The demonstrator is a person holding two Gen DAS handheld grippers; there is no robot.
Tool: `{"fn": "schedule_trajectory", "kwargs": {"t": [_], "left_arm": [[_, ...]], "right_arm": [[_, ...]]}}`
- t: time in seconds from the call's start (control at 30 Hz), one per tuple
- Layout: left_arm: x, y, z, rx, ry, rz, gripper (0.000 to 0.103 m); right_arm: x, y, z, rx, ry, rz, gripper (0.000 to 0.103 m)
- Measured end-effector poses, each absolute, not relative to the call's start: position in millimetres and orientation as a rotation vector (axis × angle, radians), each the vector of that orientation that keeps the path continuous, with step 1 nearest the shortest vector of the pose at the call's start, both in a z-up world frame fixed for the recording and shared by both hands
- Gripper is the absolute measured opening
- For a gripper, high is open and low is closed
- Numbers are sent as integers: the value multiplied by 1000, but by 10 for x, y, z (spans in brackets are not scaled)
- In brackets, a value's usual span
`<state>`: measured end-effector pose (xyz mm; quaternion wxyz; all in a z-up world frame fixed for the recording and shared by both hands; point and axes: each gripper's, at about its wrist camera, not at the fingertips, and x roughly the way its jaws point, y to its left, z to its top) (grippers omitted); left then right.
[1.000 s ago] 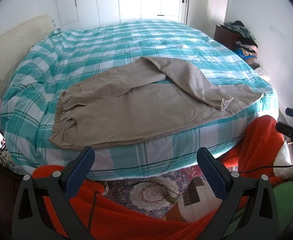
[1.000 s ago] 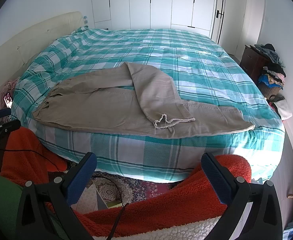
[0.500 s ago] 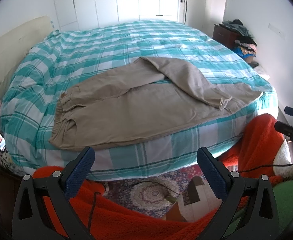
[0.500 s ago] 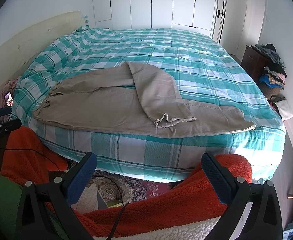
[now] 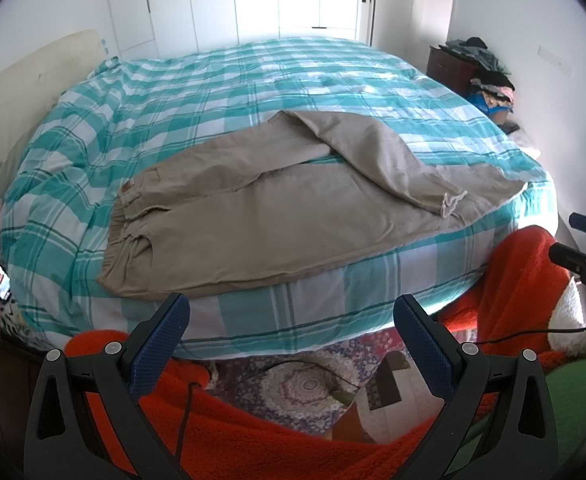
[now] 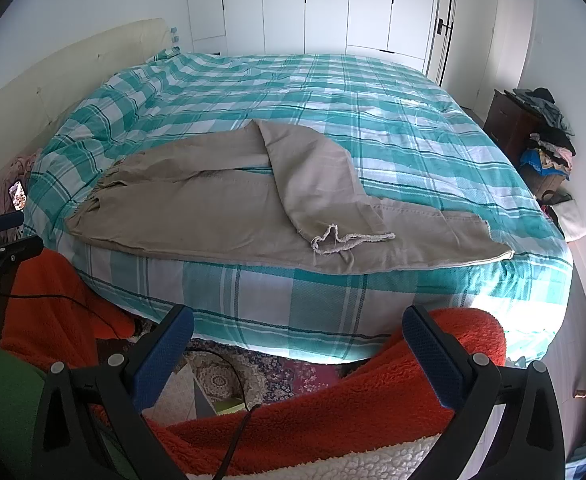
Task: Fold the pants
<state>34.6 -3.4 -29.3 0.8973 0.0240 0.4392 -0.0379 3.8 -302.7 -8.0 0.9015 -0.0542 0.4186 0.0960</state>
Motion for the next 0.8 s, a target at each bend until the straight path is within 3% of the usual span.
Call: {"fn": "schedule_trajectory", "kwargs": {"t": [0.8], "left_arm": [[354, -55, -332, 53, 915, -89, 102]], "right_arm": [[59, -3017, -108, -113, 869, 204, 103]]}}
